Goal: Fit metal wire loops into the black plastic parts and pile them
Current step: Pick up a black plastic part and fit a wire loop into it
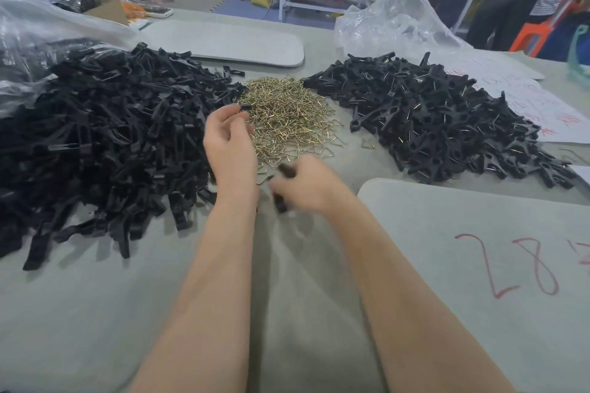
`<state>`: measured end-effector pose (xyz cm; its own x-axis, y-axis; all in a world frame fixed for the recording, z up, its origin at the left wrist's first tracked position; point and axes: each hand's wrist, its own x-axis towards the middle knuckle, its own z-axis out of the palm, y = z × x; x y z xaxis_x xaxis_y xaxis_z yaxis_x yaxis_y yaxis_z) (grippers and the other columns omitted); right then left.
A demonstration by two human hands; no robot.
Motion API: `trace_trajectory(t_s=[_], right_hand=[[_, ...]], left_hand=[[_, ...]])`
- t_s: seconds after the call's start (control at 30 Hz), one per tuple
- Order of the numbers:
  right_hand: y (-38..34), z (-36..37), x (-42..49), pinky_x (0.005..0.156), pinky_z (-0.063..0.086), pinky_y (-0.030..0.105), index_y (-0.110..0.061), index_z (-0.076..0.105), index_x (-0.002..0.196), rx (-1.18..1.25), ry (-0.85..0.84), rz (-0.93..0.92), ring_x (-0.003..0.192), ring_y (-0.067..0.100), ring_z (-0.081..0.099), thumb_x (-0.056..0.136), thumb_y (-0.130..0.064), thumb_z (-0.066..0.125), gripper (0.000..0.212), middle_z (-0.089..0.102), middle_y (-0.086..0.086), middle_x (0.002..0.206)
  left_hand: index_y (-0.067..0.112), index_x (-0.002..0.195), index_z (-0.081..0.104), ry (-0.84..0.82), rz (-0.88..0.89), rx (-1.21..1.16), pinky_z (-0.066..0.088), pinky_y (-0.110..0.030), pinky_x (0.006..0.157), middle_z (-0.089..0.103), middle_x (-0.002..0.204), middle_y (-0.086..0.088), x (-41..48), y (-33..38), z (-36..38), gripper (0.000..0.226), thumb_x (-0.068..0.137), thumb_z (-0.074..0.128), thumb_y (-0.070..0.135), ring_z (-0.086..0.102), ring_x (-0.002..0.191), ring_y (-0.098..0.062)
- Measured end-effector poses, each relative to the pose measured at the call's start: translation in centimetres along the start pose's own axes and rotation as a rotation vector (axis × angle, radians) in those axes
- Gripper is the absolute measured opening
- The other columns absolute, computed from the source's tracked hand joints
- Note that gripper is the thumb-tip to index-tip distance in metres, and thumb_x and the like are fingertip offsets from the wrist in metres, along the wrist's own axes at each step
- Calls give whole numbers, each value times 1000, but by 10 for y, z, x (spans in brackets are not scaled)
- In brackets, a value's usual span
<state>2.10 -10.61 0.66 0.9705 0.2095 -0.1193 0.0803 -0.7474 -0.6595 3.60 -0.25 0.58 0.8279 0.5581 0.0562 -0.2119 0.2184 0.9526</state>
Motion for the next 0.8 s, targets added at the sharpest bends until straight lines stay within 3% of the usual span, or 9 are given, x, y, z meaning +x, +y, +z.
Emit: trace_trajectory(t_s=[0.07,0.17,0.23,0.33,0.43,0.57,0.67,0.73,0.8], right_hand=[[15,-20,5,35,27,17,-14,53,54,316,140,102,34,9,32,85,-20,57,32,35,-8,33],[38,-35,5,34,16,16,-15,47,62,967,195,214,34,7,20,90,-18,55,29,27,-9,41],[46,-33,6,34,15,15,-16,45,64,1166,159,250,33,5,19,93,-19,52,29,25,-10,42],[45,-28,9,34,14,14,-19,42,66,1226,73,270,33,3,19,95,-19,47,30,24,-10,42],[42,-29,9,33,15,14,-19,42,67,1195,4,263,33,3,19,98,-27,43,32,24,-10,43],[42,-29,11,35,19,15,-14,48,81,1230,64,303,35,5,24,98,-48,37,39,30,-7,47],[37,-24,14,42,25,19,-13,47,84,1058,251,225,43,8,33,97,-17,37,17,43,0,63],[34,-20,14,50,39,21,-9,55,94,825,381,75,53,8,44,94,-4,39,16,51,0,72],[35,-17,13,74,54,34,-3,59,105,597,495,-81,73,20,57,94,-4,45,17,59,6,83]], left_hand=[[27,100,61,-273,91,150,47,-20,84,65,99,10,-3,1,2,30,95,45,3,60,89,-4],[25,111,65,-781,162,400,43,-5,85,64,110,17,-14,-3,9,31,96,48,3,57,98,10],[18,113,64,-908,182,449,43,-7,88,64,113,12,-20,-8,13,31,93,50,-2,59,98,6],[15,110,64,-844,293,519,47,-16,91,64,112,3,-20,-13,14,31,90,54,-6,61,97,-11],[15,107,67,-735,348,589,46,-9,80,65,101,7,-18,-16,15,23,89,59,3,62,88,-9],[13,88,66,-472,305,589,48,-29,73,69,80,-2,-14,-18,15,12,90,63,25,63,77,-18],[11,87,60,-398,153,490,49,-36,77,66,85,-9,-10,-18,14,22,92,59,32,59,79,-23],[8,86,57,-416,34,417,52,-44,87,66,93,-16,-12,-19,15,23,93,58,30,62,86,-27],[10,79,54,-437,-58,279,56,-40,83,69,86,-11,-13,-20,16,20,93,59,23,68,87,-24]])
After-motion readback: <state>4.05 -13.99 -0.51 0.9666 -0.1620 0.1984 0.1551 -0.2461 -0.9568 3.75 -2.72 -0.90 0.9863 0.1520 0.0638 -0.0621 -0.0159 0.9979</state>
